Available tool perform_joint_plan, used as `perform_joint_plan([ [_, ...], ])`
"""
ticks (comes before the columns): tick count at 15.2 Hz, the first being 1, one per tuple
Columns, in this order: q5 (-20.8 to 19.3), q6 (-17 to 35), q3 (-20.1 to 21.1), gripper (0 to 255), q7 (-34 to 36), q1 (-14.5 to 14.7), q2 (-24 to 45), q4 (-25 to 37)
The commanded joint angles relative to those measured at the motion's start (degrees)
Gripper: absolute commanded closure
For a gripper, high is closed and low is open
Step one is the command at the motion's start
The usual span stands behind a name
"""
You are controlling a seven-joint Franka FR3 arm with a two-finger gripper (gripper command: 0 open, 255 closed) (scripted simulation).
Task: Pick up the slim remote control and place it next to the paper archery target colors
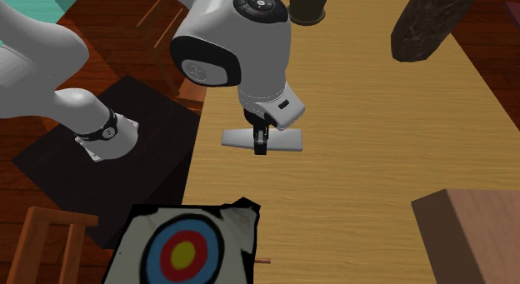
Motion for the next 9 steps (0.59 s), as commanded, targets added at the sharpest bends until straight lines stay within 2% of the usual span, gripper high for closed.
perform_joint_plan([
  [1, 0.0, 0.0, 0.0, 255, 0.0, 0.0, 0.0, 0.0],
  [2, 0.0, 0.0, 0.0, 0, 0.0, 0.0, 0.0, 0.0],
  [7, 0.0, 0.0, 0.0, 0, 0.0, 0.0, 0.0, 0.0],
  [9, 0.8, -3.7, 0.0, 0, -0.6, -0.1, -2.3, 1.5],
])
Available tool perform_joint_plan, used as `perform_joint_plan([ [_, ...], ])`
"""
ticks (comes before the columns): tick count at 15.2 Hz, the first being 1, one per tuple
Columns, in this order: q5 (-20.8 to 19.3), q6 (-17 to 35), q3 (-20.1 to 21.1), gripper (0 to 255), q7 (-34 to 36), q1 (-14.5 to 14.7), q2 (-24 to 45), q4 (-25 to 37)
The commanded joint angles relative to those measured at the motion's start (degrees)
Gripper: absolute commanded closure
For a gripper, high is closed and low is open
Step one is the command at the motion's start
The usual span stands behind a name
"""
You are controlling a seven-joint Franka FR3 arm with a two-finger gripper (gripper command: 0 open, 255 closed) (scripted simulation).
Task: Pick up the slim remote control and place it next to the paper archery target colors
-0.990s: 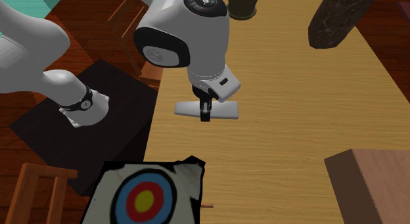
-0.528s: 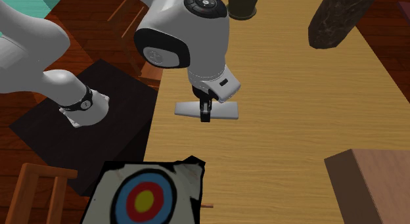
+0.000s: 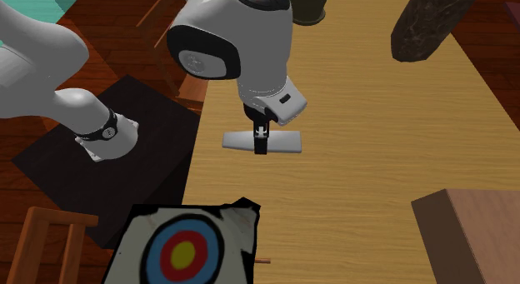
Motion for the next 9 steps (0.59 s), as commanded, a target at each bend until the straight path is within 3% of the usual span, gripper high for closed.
perform_joint_plan([
  [1, 0.7, -3.6, 0.0, 0, -0.6, -0.1, -2.2, 1.5],
  [9, 1.0, -5.1, -0.1, 0, -0.8, -0.2, -3.0, 2.2],
])
